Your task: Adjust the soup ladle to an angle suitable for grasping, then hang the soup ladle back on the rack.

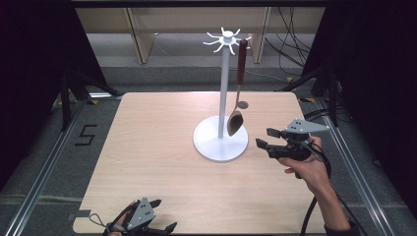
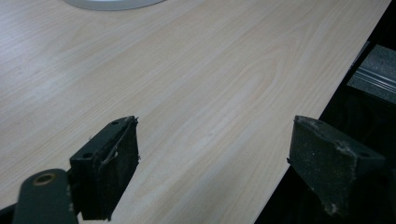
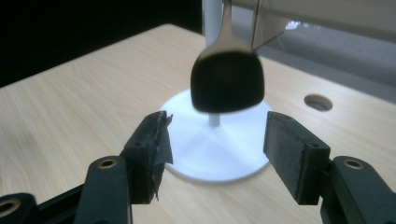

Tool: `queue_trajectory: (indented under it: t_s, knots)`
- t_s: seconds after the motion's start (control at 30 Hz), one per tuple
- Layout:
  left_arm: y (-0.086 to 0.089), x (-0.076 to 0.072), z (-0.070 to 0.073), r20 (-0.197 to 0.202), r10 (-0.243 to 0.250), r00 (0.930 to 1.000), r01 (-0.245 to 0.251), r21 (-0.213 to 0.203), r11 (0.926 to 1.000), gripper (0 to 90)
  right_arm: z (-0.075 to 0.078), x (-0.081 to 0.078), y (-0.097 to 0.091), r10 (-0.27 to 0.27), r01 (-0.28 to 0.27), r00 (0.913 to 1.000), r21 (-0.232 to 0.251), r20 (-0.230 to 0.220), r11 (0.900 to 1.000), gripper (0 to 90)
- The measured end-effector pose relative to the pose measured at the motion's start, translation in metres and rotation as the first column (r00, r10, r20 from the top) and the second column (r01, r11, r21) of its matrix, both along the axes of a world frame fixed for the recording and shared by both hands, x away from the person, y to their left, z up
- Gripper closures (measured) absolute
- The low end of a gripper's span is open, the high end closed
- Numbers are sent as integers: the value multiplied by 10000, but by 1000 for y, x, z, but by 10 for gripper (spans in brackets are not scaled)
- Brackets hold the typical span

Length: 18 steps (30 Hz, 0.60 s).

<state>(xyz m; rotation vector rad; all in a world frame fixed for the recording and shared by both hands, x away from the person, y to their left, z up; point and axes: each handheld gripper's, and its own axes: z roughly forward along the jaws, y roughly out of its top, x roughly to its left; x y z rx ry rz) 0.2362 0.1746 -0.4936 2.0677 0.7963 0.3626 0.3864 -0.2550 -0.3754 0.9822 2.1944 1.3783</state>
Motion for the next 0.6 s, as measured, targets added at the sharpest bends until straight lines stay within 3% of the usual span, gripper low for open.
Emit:
queue_trajectory:
  t_s: [0.03, 0.07, 0.1, 0.13, 0.17, 0.2, 0.3, 0.33, 0.37, 0.4, 0.43, 0.47, 0.5, 0.57, 0.6]
  knots:
    - [1, -1, 0, -54, 92, 9999, -93, -66, 9999, 153, -3, 0, -1, -1, 1, 10000, 0, 1, 10000, 409]
    - [3, 0, 0, 42, 97, 9999, -98, 138, 9999, 153, -8, 0, -3, -54, 53, 9998, -43, -186, 10000, 407]
    - [1, -1, 0, -5, 185, 9998, -185, -244, 9995, 153, -12, 0, -3, -139, 139, 9996, 31, -240, 9999, 405]
    - [4, -1, 2, 33, 80, 10000, -80, 144, 9999, 152, -14, -1, -4, -112, 112, 9987, 9, -492, 9999, 405]
    - [4, -2, 2, 75, 43, 10000, -44, 130, 9999, 153, -17, -1, -6, -84, 84, 9993, -8, -372, 10000, 405]
    - [3, -2, 2, 87, 63, 9999, -63, -30, 10000, 152, -19, -2, -6, -91, 89, 9984, -37, -551, 10000, 404]
    - [3, -1, 1, 87, -18, 10000, 17, 166, 9999, 152, -23, -4, -8, -25, 16, 9987, -170, -502, 9999, 402]
    - [2, -2, 1, 32, 94, 10000, -94, -52, 9999, 153, -24, -6, -8, -119, 107, 9979, -185, -639, 9998, 400]
    - [2, -1, 1, 43, 19, 10000, -19, 39, 10000, 153, -25, -5, -9, -124, 114, 9990, -241, -424, 9996, 398]
    - [4, 0, 2, 59, -54, 10000, 52, 315, 9995, 153, -26, -7, -8, -10, -3, 9969, -167, -785, 9999, 397]
    - [4, 0, 2, 98, -47, 9999, 44, 313, 9995, 152, -29, -7, -7, -69, 57, 9977, -172, -681, 9998, 396]
    - [2, -1, 1, 65, 22, 10000, -23, 98, 9999, 152, -29, -8, -7, 10, -36, 9962, -298, -875, 9996, 394]
    - [1, -1, 1, 61, 109, 9999, -108, -125, 9999, 152, -31, -8, -8, 30, -64, 9971, -438, -759, 9990, 393]
    - [1, -1, 1, 78, 93, 9999, -92, -110, 9999, 152, -33, -9, -6, 37, -72, 9950, -343, -996, 9994, 394]
    - [2, -1, 1, 110, 30, 9999, -30, 26, 10000, 152, -33, -8, -8, 152, -199, 9967, -573, -802, 9982, 394]
